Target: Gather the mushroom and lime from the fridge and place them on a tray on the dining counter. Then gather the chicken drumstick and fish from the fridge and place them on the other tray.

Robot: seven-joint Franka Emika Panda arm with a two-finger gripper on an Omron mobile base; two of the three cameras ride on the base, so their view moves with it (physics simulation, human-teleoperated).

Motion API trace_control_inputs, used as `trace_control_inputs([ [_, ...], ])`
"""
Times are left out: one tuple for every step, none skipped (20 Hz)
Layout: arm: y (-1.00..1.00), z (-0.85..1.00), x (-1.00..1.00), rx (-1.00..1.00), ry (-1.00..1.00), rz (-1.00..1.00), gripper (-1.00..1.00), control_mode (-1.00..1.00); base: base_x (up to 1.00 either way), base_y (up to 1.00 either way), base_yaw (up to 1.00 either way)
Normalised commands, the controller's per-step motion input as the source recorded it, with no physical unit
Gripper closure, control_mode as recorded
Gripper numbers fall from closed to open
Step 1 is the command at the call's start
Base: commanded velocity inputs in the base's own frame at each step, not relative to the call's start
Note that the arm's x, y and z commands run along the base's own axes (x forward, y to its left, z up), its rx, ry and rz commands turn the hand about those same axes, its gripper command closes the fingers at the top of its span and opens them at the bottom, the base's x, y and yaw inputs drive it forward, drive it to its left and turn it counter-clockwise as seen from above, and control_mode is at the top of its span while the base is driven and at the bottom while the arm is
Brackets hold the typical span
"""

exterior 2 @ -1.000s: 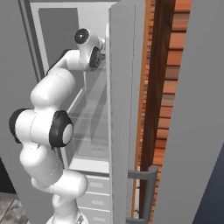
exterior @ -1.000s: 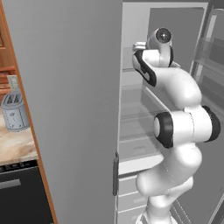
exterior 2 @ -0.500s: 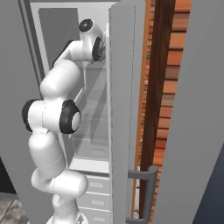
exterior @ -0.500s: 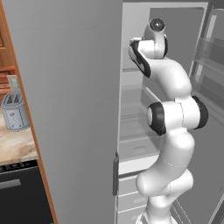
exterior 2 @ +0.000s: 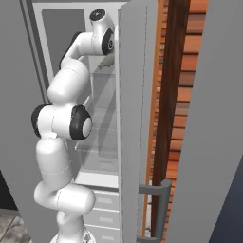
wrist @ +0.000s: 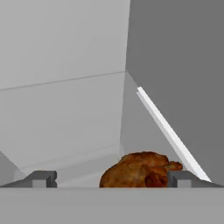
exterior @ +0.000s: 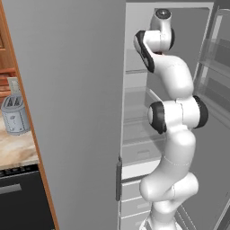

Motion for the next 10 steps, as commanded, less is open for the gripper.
trace_control_inputs([
  [-0.21,-0.13,-0.16,0.00,0.06,0.00,-1.00,-1.00,0.00,0.00,0.00],
  [-0.18,-0.10,-0.14,0.00,0.06,0.00,-1.00,-1.00,0.00,0.00,0.00],
  [-0.13,-0.11,-0.09,0.00,0.06,0.00,-1.00,-1.00,0.00,0.00,0.00],
  [-0.13,-0.11,-0.08,0.00,0.06,0.00,-1.00,-1.00,0.00,0.00,0.00],
  [-0.08,-0.16,-0.04,0.00,0.05,0.00,-1.00,-1.00,0.00,0.00,0.00],
  [-0.05,-0.14,0.00,0.00,0.05,0.00,-1.00,-1.00,0.00,0.00,0.00],
  [-0.02,-0.16,0.00,0.00,0.05,0.00,-1.00,-1.00,0.00,0.00,0.00],
  [0.00,-0.17,0.00,0.00,0.06,0.00,-1.00,-1.00,0.00,0.00,0.00],
  [0.00,-0.18,0.00,0.00,0.05,0.00,-1.00,-1.00,0.00,0.00,0.00],
  [0.00,-0.11,0.02,0.00,0.05,0.00,-1.00,-1.00,0.00,0.00,0.00],
])
